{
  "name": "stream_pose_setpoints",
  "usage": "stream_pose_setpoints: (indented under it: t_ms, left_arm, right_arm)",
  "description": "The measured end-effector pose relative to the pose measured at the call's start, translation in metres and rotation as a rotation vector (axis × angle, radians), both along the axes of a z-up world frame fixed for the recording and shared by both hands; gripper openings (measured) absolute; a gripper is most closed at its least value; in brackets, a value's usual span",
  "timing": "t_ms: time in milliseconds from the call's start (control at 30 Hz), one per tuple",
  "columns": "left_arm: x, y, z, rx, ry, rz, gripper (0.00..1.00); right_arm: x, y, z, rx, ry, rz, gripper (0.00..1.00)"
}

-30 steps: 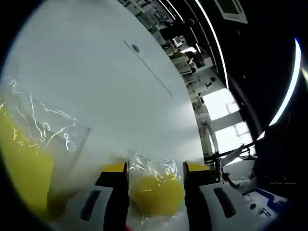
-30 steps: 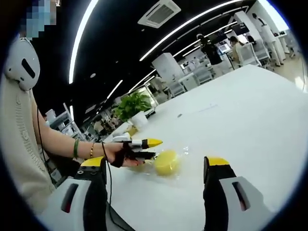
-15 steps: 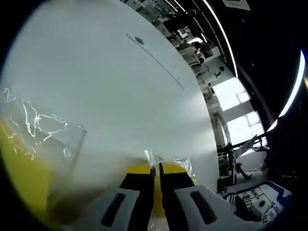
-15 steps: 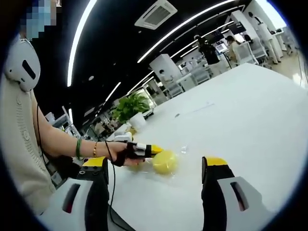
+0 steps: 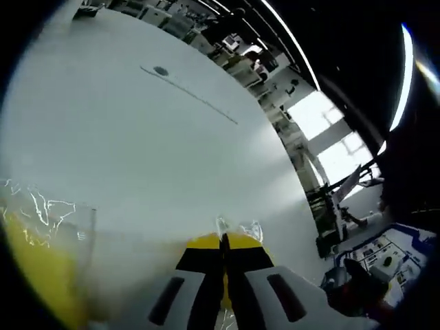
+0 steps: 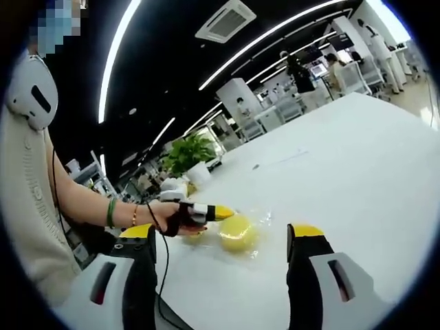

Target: Compare the silicone blocks by pressing each to a similar depth, holding the contact briefly, and releasing to observe deformation and rebound differences across the visible hardness samples.

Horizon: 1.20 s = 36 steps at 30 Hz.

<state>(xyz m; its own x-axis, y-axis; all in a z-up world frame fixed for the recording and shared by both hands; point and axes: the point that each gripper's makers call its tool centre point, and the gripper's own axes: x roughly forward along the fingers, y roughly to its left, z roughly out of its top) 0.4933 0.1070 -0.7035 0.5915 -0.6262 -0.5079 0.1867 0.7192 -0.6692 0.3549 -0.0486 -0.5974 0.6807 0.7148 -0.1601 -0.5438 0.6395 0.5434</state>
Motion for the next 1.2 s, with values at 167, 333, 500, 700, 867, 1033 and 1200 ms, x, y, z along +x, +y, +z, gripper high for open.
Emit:
stream_pose_setpoints:
  t_ms: [167,333,500,700,867,1033,1200]
  left_arm:
    - [-0.006,-0.01,0.021,0.078,-0.09,-0.1,0.0]
    - [-0.014,-0.018,0.04,0.11,-0.151,-0.17,0.0]
    - [-0.02,-0.022,0.059,0.141,-0.215,-0.211,0.0]
    - [-0.033,-0.029,0.079,0.15,-0.293,-0.254,0.0]
    - [-0.046,-0.032,0.098,0.188,-0.362,-0.303,0.0]
    - [-0.058,-0.025,0.113,0.224,-0.424,-0.327,0.0]
    - [-0.066,-0.005,0.127,0.18,-0.401,-0.286,0.0]
  right_arm:
    - [-0.001,0.002,0.007,-0.002,-0.018,0.009,0.71]
    - [-0.003,0.004,0.015,-0.008,-0.039,0.021,0.71]
    - [-0.006,0.009,0.027,-0.017,-0.066,0.034,0.72]
    - [-0.015,0.012,0.038,-0.029,-0.093,0.044,0.71]
    - [-0.023,0.015,0.046,-0.041,-0.112,0.041,0.72]
    - [-0.029,0.023,0.056,-0.05,-0.134,0.049,0.72]
    - [-0.036,0.037,0.068,-0.072,-0.165,0.072,0.72]
